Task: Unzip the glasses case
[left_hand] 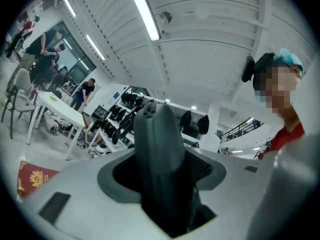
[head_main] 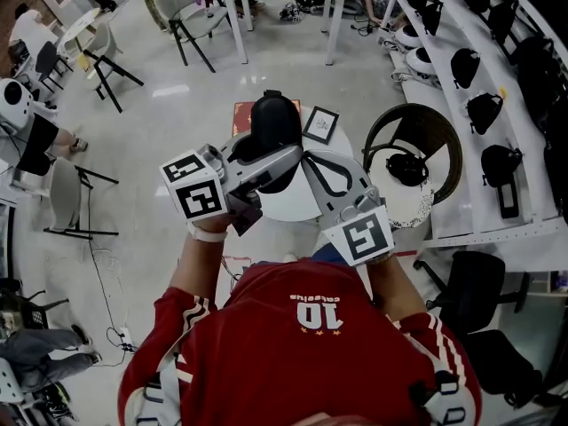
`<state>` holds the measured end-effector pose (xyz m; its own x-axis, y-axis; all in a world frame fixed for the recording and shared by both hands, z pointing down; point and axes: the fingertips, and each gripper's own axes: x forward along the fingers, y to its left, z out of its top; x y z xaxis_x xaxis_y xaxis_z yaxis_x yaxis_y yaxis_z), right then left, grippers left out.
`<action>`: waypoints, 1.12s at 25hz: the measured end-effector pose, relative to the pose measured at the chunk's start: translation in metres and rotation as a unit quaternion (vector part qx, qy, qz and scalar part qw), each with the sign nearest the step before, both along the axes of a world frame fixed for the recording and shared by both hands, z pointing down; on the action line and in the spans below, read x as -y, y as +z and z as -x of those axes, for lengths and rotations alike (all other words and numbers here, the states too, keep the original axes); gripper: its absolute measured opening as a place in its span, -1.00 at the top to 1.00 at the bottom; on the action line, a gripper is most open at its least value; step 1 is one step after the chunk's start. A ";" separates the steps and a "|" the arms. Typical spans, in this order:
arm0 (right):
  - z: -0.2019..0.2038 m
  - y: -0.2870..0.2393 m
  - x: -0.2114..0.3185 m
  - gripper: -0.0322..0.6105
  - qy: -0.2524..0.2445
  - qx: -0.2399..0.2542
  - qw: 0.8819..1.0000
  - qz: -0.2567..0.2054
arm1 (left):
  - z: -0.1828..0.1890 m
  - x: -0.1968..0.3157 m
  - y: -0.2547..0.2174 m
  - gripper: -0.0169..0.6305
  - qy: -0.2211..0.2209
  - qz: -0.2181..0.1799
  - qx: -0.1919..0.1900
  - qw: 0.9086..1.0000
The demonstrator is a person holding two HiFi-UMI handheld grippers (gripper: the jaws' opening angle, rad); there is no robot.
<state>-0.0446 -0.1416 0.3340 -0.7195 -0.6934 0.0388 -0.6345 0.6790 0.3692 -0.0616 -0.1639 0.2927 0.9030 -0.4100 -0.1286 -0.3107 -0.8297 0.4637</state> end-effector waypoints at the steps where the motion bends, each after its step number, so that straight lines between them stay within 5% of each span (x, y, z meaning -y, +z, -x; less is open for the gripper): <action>1: -0.002 -0.001 0.002 0.85 0.001 0.000 1.000 -0.001 | -0.002 -0.001 0.002 0.13 0.007 0.001 0.006 1.000; 9: -0.012 -0.011 0.012 0.85 0.014 0.002 1.000 -0.010 | -0.013 -0.017 0.026 0.13 0.071 0.004 0.067 0.995; 21: -0.026 0.006 0.016 0.85 0.015 -0.040 0.999 -0.003 | -0.024 -0.033 0.066 0.14 0.151 0.022 0.158 0.975; 28: -0.026 0.017 0.011 0.85 0.003 -0.081 0.997 -0.010 | -0.023 -0.045 0.081 0.14 0.213 0.058 0.155 0.963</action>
